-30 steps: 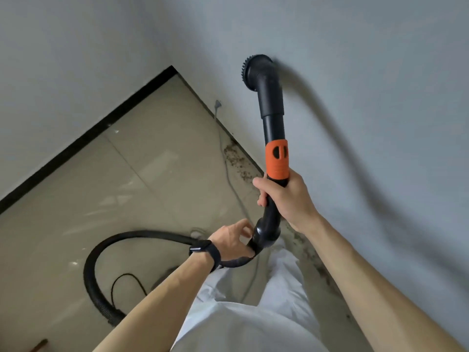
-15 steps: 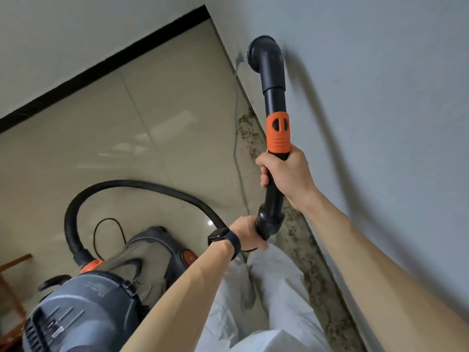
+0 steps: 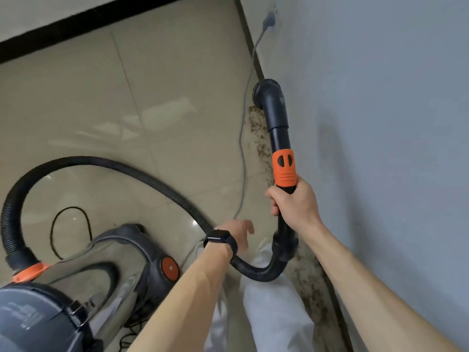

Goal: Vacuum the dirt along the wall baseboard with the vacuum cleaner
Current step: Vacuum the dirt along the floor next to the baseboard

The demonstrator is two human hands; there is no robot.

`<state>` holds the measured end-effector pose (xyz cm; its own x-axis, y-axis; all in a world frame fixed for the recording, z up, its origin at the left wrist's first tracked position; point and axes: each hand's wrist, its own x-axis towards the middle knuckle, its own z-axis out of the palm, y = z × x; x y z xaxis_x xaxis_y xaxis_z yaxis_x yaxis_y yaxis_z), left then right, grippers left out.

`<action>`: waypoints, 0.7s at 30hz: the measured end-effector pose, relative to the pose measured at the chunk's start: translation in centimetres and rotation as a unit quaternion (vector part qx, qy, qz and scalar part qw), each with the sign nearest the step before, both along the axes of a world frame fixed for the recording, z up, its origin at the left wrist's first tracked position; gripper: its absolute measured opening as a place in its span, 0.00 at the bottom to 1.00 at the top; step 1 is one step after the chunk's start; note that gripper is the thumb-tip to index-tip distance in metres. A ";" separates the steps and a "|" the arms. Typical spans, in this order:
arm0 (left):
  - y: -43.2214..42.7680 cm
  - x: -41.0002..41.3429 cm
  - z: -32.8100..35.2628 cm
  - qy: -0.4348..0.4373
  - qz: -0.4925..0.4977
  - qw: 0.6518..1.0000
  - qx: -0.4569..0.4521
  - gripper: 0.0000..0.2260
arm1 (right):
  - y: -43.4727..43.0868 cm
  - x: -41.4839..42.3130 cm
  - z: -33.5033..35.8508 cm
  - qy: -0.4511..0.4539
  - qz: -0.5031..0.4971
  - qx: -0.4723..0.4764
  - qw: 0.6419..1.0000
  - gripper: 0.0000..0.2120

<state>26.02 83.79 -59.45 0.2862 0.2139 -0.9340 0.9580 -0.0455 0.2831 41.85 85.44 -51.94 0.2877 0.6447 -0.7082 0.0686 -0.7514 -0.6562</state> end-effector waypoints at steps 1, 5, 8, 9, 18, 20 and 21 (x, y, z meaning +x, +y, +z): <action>0.1 -1.1 -2.0 0.008 0.021 1.000 0.017 0.24 | -0.7 -0.8 -1.9 -0.007 -0.002 -0.003 1.000 0.05; 1.2 -4.7 -11.7 0.019 0.070 0.994 0.077 0.24 | -2.0 -3.5 -10.8 -0.020 -0.046 -0.020 0.999 0.08; 1.6 -6.1 -19.8 0.013 0.087 0.988 0.126 0.23 | -2.4 -4.8 -18.4 -0.021 -0.087 -0.037 0.995 0.05; 1.5 -6.2 -22.3 0.013 0.097 0.986 0.134 0.23 | -2.5 -5.0 -20.8 -0.029 -0.087 -0.038 0.995 0.04; 1.5 -1.9 -38.2 -0.047 0.125 0.937 0.321 0.27 | -2.6 -3.5 -33.5 -0.047 -0.086 0.046 0.994 0.04; 3.2 -0.9 -40.0 -0.064 0.100 0.922 0.369 0.25 | -1.1 -2.7 -35.0 -0.015 -0.087 0.064 0.994 0.04; 4.3 -0.5 -40.8 -0.070 0.088 0.914 0.390 0.24 | -0.3 -2.4 -35.7 -0.002 -0.081 0.074 0.994 0.04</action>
